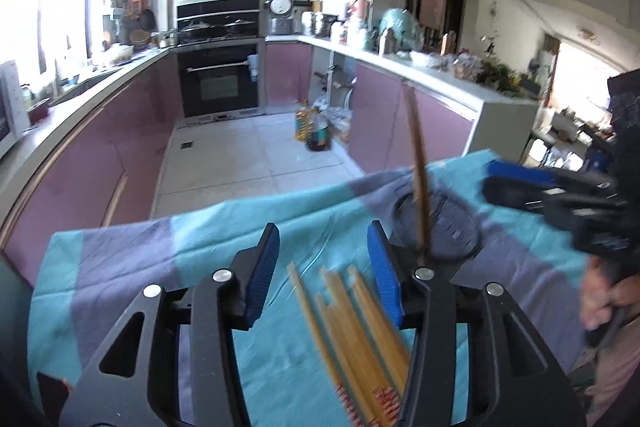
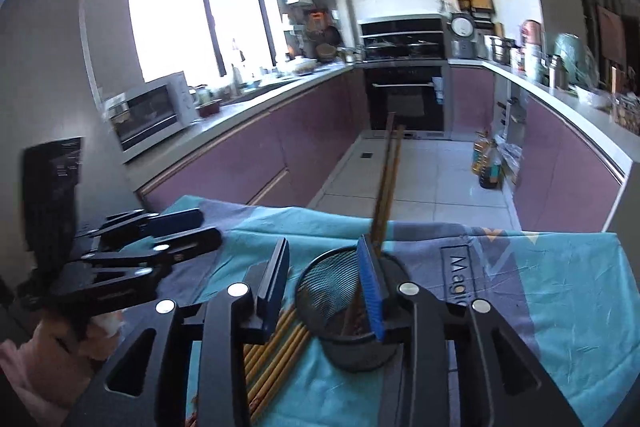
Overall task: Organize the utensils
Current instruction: 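Lower the chopsticks into the mesh cup and open both tools, then move the left tool to a chopstick and close it while the right tool grasps another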
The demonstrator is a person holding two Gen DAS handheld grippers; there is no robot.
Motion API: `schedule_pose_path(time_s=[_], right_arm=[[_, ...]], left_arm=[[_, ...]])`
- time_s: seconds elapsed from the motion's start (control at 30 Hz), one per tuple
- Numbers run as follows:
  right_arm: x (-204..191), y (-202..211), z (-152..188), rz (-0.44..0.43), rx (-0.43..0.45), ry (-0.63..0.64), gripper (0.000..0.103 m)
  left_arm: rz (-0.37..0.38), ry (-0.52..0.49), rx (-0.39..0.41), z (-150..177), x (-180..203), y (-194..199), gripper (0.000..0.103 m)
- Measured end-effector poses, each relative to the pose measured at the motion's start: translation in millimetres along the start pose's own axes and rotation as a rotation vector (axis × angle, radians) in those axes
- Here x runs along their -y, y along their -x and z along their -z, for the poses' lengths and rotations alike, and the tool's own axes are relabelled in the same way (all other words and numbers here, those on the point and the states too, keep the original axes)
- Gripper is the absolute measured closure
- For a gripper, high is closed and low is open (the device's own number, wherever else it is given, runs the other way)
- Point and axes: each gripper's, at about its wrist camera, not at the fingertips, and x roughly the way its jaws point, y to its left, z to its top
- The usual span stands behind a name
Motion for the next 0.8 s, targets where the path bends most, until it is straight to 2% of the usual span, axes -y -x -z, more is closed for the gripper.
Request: schedule_pose_path(time_s=[0.13,0.37,0.57,0.8], right_arm=[[-17.3,-2.7,23.1,-0.046,-0.068,0.024,0.067],[-29.2,-43.1,69.7,-0.025,-0.229,-0.008,0.067],[-27.9,-60.7,89.8,-0.011,-0.286,-0.058,0.067],[-27.4,-71.3,98.4,0.01,-0.314,-0.076,0.068]], left_arm=[[-0.014,-0.018,-0.074,33.3,-9.1,-1.6,0.058],[-0.013,0.004,-0.196,76.8,-16.5,-23.6,0.059],[0.003,0.021,-0.252,87.1,-8.4,-37.5,0.059],[0.007,0.008,-0.267,89.4,0.1,-44.7,0.059]])
